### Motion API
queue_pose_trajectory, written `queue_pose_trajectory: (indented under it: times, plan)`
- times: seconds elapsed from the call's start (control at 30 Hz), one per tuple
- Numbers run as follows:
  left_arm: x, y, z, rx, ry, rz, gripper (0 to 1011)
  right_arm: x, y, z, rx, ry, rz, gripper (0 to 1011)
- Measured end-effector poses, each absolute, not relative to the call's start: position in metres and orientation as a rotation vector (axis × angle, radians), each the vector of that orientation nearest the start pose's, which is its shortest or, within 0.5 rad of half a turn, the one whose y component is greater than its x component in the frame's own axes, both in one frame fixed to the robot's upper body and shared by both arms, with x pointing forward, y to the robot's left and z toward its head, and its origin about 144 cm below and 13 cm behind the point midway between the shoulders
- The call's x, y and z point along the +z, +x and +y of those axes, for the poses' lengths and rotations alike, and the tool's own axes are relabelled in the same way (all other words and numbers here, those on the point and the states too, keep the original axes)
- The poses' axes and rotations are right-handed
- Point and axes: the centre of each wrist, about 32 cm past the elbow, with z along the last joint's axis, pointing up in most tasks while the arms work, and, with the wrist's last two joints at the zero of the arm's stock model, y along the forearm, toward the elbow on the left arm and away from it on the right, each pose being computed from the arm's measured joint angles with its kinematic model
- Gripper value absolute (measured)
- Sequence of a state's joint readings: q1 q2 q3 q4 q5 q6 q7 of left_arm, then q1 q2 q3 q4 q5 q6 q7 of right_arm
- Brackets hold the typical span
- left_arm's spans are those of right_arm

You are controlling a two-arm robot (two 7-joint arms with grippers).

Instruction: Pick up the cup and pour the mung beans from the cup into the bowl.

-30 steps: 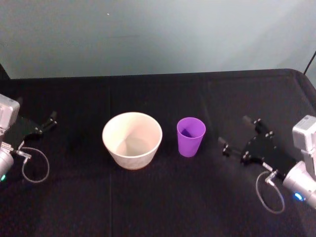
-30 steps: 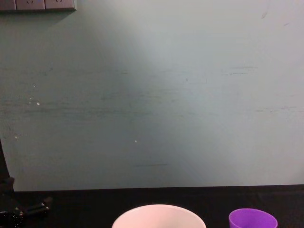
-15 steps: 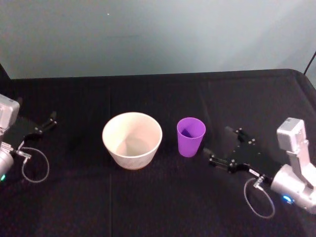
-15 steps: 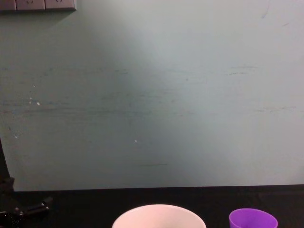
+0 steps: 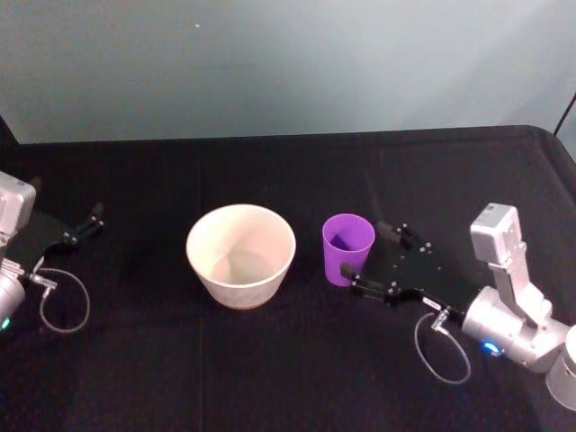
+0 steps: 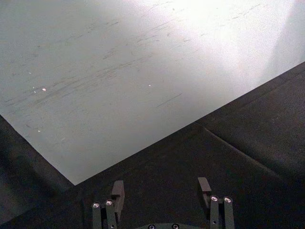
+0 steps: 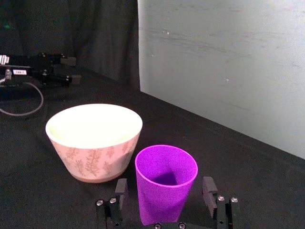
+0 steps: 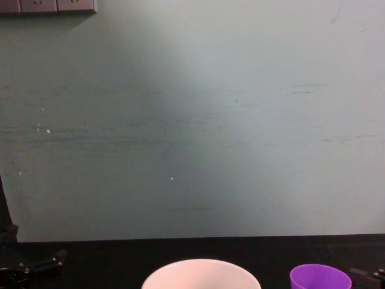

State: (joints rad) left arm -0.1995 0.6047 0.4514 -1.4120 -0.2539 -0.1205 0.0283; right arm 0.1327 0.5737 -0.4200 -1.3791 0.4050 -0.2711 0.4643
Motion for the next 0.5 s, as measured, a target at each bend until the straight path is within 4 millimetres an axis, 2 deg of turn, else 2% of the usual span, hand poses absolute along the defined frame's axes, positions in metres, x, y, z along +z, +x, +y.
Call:
queue_pose_trajectory:
  times: [0.33, 0.5]
  plan:
    - [1.140, 0.489, 0.310, 1.248, 0.304, -0.285, 1000, 1.113, 0.482, -0.300, -0.780, -0.126, -0.082, 1003]
    - [1.140, 0.489, 0.310, 1.248, 0.304, -0.285, 1000, 1.110, 0.484, -0.301, -0.801, -0.104, -0.055, 1003]
